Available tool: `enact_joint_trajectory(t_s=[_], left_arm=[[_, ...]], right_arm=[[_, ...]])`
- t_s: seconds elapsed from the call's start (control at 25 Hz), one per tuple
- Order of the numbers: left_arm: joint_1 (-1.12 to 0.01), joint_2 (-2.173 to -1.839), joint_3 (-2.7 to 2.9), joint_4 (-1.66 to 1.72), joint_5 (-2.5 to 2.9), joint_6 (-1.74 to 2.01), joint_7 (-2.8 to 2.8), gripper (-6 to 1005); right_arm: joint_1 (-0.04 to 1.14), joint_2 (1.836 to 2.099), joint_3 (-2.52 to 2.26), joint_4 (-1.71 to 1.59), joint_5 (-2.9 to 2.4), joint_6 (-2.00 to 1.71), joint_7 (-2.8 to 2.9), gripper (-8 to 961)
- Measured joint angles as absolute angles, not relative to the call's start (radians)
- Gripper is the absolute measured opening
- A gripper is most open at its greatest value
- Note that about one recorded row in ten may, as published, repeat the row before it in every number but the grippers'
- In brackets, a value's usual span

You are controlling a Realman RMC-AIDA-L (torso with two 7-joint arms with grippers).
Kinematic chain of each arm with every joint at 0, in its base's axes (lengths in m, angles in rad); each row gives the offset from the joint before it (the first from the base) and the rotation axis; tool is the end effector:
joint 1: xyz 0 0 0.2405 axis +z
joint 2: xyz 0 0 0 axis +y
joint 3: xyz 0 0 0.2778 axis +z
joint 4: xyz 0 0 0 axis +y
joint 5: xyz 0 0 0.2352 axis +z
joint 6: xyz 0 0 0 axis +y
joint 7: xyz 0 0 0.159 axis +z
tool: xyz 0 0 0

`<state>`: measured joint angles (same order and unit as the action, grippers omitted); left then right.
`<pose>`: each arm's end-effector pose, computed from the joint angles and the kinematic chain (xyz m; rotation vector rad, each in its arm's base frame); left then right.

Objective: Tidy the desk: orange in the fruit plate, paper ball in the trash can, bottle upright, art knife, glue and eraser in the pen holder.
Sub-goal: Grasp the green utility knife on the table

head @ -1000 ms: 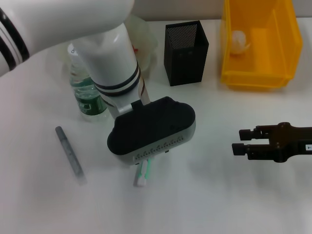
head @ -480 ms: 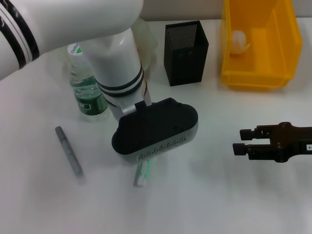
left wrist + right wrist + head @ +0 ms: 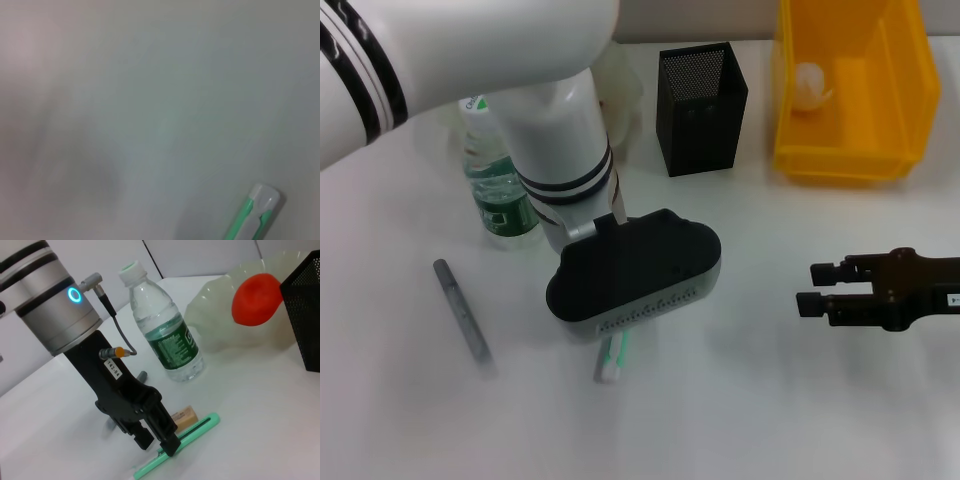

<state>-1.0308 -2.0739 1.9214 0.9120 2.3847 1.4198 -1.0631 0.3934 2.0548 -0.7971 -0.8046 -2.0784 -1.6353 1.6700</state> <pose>-0.1238 0.3808 -0.1429 2.1471 -1.5498 -0.7570 0.3231 0.3231 -0.0078 -2.7693 1.0034 0.5087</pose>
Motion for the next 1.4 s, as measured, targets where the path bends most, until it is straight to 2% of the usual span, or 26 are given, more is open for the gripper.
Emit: enact_joint_trajectory(t_s=[0.28, 0.6, 1.4], left_arm=[[-1.031, -2.074, 1.93, 0.912, 2.382, 1.411, -1.064, 522], [-1.031, -2.079, 1.942, 0.921, 2.389, 1.407, -1.087, 499], [-1.035, -2.078, 1.965, 0.901, 2.383, 1.382, -1.082, 440]], right_arm=[[0.394, 2.055, -0.806, -0.802, -2.09, -1.64, 1.658, 612], [0.384, 2.074, -0.808, -0.816, -2.106, -1.639, 1.589, 608], [0.388, 2.076, -0.801, -0.816, -2.106, -1.644, 1.594, 608]])
